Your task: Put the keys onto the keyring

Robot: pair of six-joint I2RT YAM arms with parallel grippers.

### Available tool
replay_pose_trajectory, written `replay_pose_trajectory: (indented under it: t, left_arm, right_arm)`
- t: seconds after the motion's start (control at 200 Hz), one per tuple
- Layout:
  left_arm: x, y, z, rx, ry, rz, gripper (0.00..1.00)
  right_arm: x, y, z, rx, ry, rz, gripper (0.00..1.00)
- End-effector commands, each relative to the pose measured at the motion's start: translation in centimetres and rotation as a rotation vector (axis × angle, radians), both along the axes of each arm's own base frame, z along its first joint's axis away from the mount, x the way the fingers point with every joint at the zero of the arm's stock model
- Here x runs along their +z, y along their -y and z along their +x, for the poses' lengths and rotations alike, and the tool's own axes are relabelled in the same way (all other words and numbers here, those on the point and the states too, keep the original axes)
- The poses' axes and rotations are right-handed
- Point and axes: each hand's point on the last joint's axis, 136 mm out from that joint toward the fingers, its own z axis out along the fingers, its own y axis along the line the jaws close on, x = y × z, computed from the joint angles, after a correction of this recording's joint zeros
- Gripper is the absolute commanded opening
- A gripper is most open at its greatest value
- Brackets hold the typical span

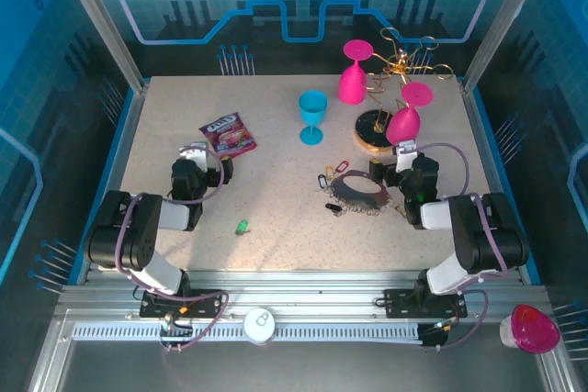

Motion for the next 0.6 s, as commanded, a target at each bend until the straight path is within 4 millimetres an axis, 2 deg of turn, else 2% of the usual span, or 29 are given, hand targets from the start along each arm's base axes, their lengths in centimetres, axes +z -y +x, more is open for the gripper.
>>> replay_pose_trajectory:
  t: [0.0, 0.595]
  left_arm:
    - [1.61, -0.21, 0.67, -0.005, 0.045, -0.001, 0.99]
    - [1.55, -0.2, 0.67, -0.01, 0.041, -0.01, 0.99]
  right_arm:
    - [1.11, 0.0, 0.57, 0.008, 0.034, -0.008, 1.0]
    - [1.18, 0.04, 0.58, 0.006, 0.036, -0.006, 1.0]
